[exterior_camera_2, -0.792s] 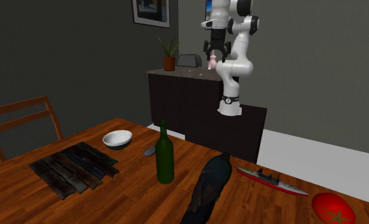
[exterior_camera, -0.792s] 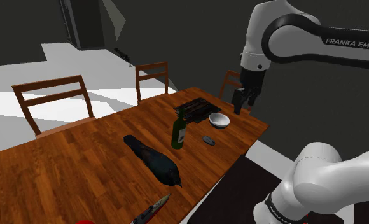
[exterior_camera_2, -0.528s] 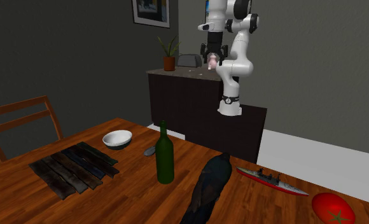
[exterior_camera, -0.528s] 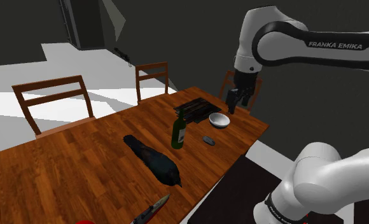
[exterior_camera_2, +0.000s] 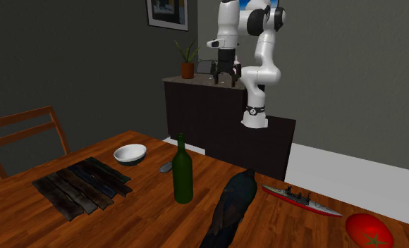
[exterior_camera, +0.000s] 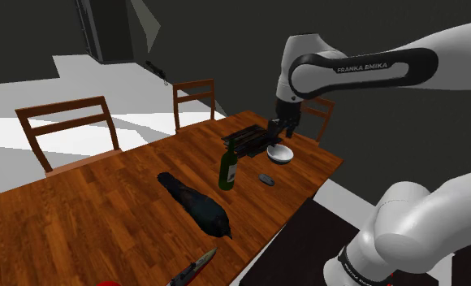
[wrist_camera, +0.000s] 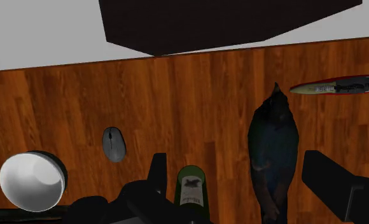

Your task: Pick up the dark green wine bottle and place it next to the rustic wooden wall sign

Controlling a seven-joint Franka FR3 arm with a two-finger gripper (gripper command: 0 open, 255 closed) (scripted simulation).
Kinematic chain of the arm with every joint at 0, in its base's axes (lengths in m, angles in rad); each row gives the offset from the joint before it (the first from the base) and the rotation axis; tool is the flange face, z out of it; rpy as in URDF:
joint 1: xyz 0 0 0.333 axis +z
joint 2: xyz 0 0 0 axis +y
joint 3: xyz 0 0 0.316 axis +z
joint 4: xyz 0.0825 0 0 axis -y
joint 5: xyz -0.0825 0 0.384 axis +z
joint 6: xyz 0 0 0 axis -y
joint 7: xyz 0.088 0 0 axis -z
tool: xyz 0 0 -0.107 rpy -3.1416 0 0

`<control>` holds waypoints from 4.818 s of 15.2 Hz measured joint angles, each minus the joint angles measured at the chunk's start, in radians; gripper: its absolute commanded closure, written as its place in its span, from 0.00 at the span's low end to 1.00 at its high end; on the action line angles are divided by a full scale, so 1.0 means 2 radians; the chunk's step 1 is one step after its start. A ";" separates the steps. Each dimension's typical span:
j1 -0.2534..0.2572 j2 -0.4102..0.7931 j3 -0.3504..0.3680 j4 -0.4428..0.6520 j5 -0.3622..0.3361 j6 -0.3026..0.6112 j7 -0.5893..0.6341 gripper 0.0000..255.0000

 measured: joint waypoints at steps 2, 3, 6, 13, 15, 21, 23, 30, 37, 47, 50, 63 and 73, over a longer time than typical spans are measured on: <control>0.000 0.032 -0.007 0.010 0.002 0.029 -0.008 0.00; 0.000 0.049 -0.011 0.013 0.003 0.045 -0.012 0.00; 0.002 0.110 -0.021 0.042 0.012 0.085 -0.026 0.00; 0.000 0.238 -0.037 0.118 0.046 0.154 -0.066 0.00; -0.002 0.274 -0.039 0.143 0.059 0.170 -0.078 0.00; -0.015 0.390 -0.033 0.247 0.098 0.194 -0.109 0.00; -0.023 0.429 -0.029 0.287 0.110 0.197 -0.119 0.00; -0.028 0.473 -0.023 0.300 0.121 0.230 -0.127 0.00; -0.029 0.480 -0.022 0.299 0.123 0.238 -0.128 0.00; -0.029 0.480 -0.022 0.300 0.123 0.238 -0.128 1.00; -0.029 0.478 -0.023 0.299 0.123 0.236 -0.128 1.00; -0.024 0.435 -0.029 0.323 0.111 0.170 -0.119 1.00; -0.024 0.408 -0.033 0.353 0.103 0.113 -0.115 1.00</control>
